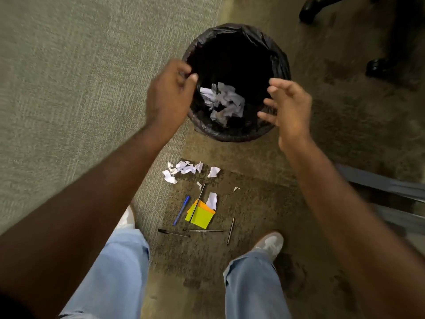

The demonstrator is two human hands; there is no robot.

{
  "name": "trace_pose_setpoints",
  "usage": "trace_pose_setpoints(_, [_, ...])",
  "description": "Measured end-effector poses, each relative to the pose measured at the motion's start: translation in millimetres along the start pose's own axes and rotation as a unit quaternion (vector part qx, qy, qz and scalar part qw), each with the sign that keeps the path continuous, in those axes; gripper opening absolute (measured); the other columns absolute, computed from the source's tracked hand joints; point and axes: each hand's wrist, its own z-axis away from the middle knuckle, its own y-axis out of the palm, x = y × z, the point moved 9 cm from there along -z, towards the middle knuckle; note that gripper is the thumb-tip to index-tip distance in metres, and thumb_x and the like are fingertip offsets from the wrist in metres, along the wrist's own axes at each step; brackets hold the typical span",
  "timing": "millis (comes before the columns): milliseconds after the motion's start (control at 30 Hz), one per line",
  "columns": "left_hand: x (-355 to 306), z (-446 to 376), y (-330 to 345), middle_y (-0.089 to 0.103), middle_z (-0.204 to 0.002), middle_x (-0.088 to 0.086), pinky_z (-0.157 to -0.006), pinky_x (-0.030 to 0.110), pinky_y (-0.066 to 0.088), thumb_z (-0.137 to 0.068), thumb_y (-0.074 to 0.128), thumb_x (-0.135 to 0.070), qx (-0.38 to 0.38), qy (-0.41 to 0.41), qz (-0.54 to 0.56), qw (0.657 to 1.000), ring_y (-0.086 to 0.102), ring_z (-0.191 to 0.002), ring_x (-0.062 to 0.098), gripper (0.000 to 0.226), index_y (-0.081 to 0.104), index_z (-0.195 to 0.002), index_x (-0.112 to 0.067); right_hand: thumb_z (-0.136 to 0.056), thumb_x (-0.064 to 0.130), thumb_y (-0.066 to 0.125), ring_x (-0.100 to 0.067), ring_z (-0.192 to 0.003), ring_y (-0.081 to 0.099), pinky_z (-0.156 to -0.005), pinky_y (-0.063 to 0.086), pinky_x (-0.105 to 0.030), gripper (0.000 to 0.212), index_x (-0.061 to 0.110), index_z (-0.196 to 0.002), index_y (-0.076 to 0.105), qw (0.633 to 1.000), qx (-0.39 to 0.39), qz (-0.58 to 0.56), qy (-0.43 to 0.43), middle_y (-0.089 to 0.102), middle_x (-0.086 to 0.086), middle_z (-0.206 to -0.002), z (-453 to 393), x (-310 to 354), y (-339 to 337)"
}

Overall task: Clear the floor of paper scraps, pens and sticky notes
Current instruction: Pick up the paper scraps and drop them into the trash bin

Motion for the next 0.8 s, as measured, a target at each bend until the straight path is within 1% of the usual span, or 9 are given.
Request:
trace_pose_setpoints(67, [38,23,-3,0.069,-0.091,-0.005,-0.064,0.042,0.062,-0.098,0.055,-0.035,0.041,-0.02,-0.052,0.998,0.07,-0.073,0.019,0.017,0.062,-0.107,-0.023,-0.099,0.02,0.056,-0.018,-0.089,0.068,-0.067,0.062,-0.031,0.019,0.015,-0.113,0.068,0.998,0.023,0.001,-0.05,0.071,-0.01,-0.109,29,-8,-13])
trace_pose_setpoints(133, [88,46,9,0.071,-0.091,0.0,-0.064,0.037,0.058,-0.097,0.056,-0.036,0.129,-0.046,-0.157,0.978,0.069,-0.074,0.024,0.016,0.063,-0.105,-0.024,-0.099,0.019,0.055,-0.016,-0.082,0.069,-0.063,0.061,-0.03,0.017,0.019,-0.108,0.069,0.995,0.082,0.039,-0.038,0.073,-0.008,-0.102,55,-39,-9])
trace_pose_setpoints(233, [164,84,42,0.071,-0.11,0.014,-0.082,0.04,0.055,-0.093,0.063,-0.036,0.289,-0.089,-0.283,0.91,0.068,-0.097,0.031,0.038,0.058,-0.126,-0.019,-0.095,0.015,0.061,-0.008,-0.08,0.067,-0.06,0.058,-0.029,0.015,0.024,-0.102,0.071,0.974,0.17,0.15,0.009,0.073,0.005,-0.094,78,-116,13])
trace_pose_setpoints(300, [201,106,67,0.059,-0.135,0.019,-0.094,0.047,0.052,-0.092,0.065,-0.037,0.362,-0.068,-0.357,0.858,0.06,-0.117,0.037,0.06,0.043,-0.145,-0.019,-0.093,0.012,0.063,-0.01,-0.089,0.067,-0.073,0.058,-0.034,0.016,0.019,-0.105,0.071,0.944,0.214,0.253,-0.006,0.072,0.006,-0.099,79,-166,28])
trace_pose_setpoints(367, [234,121,94,0.032,-0.158,0.02,-0.105,0.054,0.045,-0.092,0.065,-0.039,0.402,-0.05,-0.415,0.815,0.041,-0.137,0.043,0.081,0.02,-0.157,-0.023,-0.091,0.012,0.064,-0.02,-0.109,0.066,-0.094,0.053,-0.04,0.024,0.014,-0.114,0.07,0.881,0.265,0.386,-0.061,0.071,-0.003,-0.117,68,-211,50])
trace_pose_setpoints(433, [265,130,119,0.002,-0.166,0.021,-0.111,0.06,0.037,-0.092,0.064,-0.041,0.416,-0.056,-0.441,0.793,0.017,-0.148,0.048,0.093,0.001,-0.16,-0.027,-0.092,0.017,0.062,-0.026,-0.128,0.055,-0.108,0.043,-0.04,0.039,0.016,-0.13,0.062,0.789,0.316,0.511,-0.129,0.059,-0.006,-0.139,55,-252,78])
trace_pose_setpoints(567, [293,141,169,-0.018,-0.166,0.016,-0.098,0.06,0.05,-0.095,0.061,-0.04,0.393,0.015,-0.48,0.784,0.006,-0.152,0.045,0.093,-0.007,-0.159,-0.032,-0.091,0.027,0.06,-0.029,-0.145,0.033,-0.116,0.031,-0.047,0.067,0.023,-0.152,0.033,0.651,0.367,0.624,-0.23,0.028,-0.003,-0.163,28,-313,138])
trace_pose_setpoints(667, [305,139,190,-0.023,-0.165,0.011,-0.085,0.057,0.057,-0.098,0.056,-0.034,0.367,0.066,-0.483,0.792,0.006,-0.153,0.042,0.085,-0.005,-0.157,-0.041,-0.088,0.029,0.059,-0.023,-0.152,0.018,-0.118,0.025,-0.051,0.079,0.024,-0.157,0.02,0.595,0.379,0.656,-0.269,0.011,0.004,-0.168,14,-347,161])
trace_pose_setpoints(800, [319,130,202,-0.021,-0.165,0.012,-0.071,0.051,0.061,-0.096,0.06,-0.019,0.346,0.126,-0.489,0.791,0.012,-0.15,0.044,0.092,-0.005,-0.155,-0.048,-0.093,0.035,0.051,-0.021,-0.155,0.01,-0.12,0.019,-0.056,0.073,0.02,-0.157,0.019,0.533,0.38,0.686,-0.318,0.006,0.003,-0.168,0,-372,152])
